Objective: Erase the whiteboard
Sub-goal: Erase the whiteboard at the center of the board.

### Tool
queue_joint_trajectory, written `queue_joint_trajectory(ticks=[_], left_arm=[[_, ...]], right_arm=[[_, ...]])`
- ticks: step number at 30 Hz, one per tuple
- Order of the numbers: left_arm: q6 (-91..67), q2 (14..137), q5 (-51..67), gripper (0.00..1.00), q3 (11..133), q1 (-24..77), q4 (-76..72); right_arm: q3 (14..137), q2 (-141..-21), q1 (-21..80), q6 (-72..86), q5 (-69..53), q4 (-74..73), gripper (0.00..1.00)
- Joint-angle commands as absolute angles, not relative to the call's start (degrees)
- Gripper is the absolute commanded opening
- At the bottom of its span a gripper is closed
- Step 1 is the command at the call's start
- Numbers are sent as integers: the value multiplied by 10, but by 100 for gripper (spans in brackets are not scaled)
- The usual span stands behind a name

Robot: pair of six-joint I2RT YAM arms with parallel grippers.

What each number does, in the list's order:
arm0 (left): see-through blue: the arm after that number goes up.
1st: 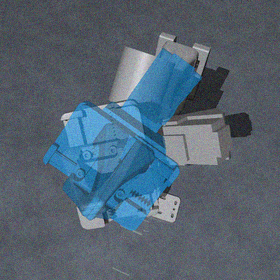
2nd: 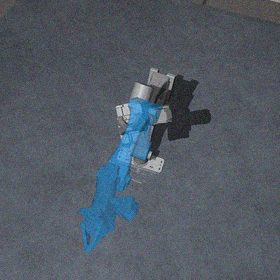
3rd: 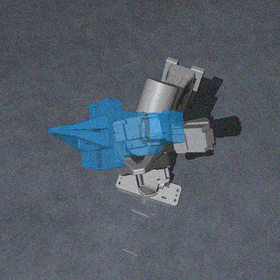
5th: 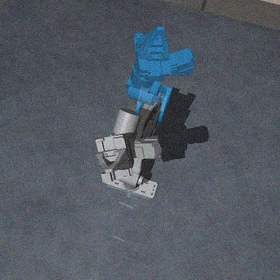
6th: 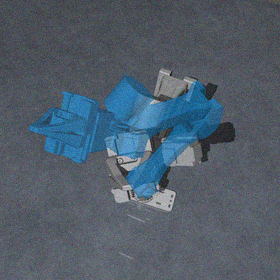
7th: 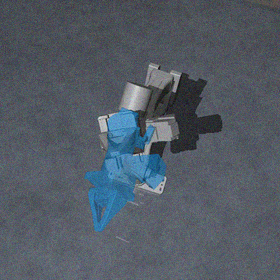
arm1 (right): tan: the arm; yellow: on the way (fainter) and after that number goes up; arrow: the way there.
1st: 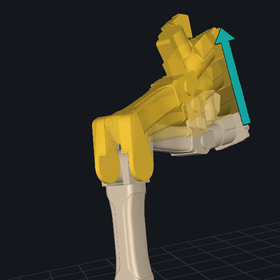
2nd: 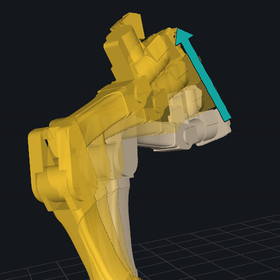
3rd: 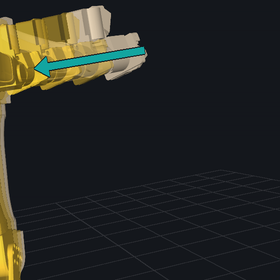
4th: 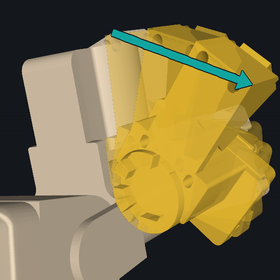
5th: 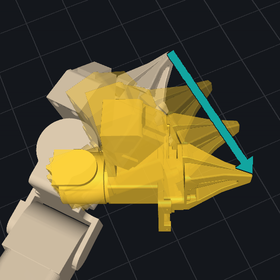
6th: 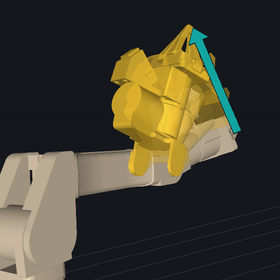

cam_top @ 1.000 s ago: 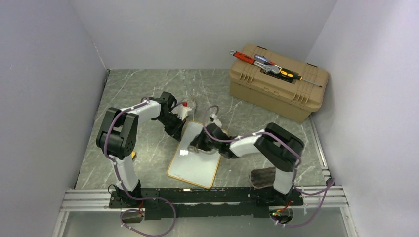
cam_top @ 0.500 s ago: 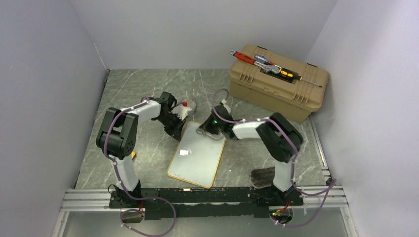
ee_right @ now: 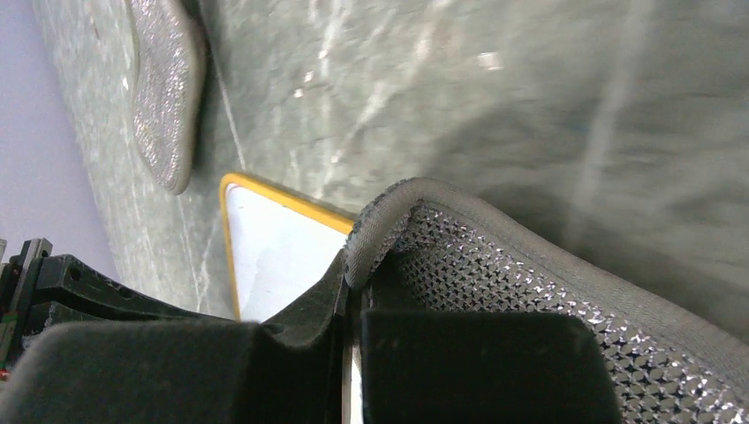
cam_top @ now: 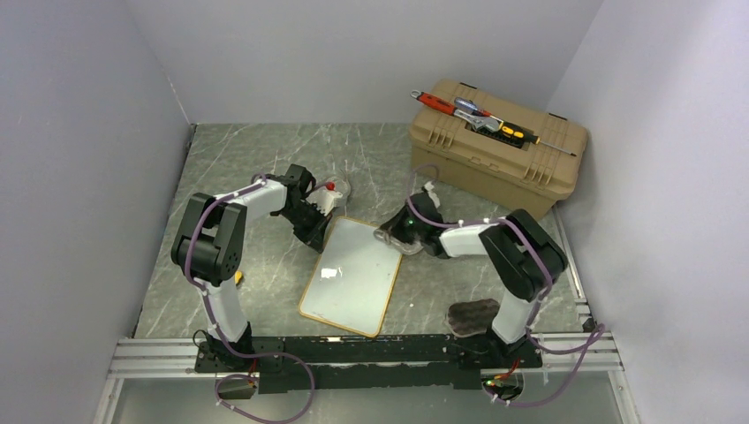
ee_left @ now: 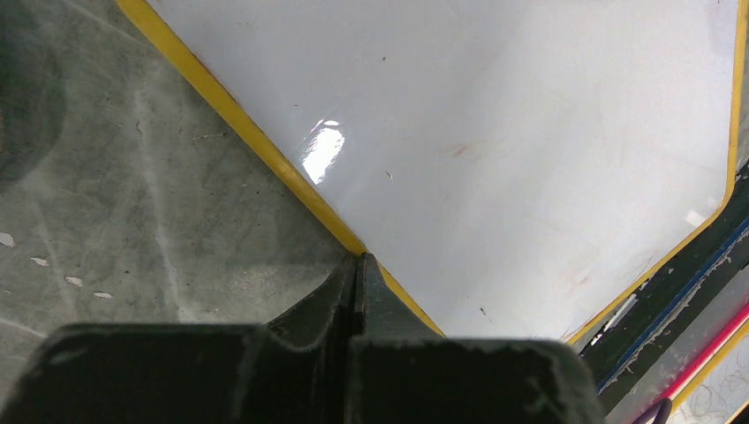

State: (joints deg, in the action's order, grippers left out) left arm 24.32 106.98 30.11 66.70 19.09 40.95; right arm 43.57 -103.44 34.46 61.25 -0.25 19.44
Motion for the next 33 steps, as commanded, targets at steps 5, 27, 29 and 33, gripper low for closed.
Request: queue_joint_trajectory(ticks=[5,27,29,33], left_arm=[[282,1112,207,3,636,192,391],[289,1101,208,3,628,191,388],[287,1101,209,3,629,190,388],[284,1105,211,3,633,191,390]], right_arm=[[419,-1138,354,568,37,25,0],[310,-1049,336,565,23,41,0],[314,-1065,346,573,5,52,0],[375,-1117,416,597,-51,71,0]])
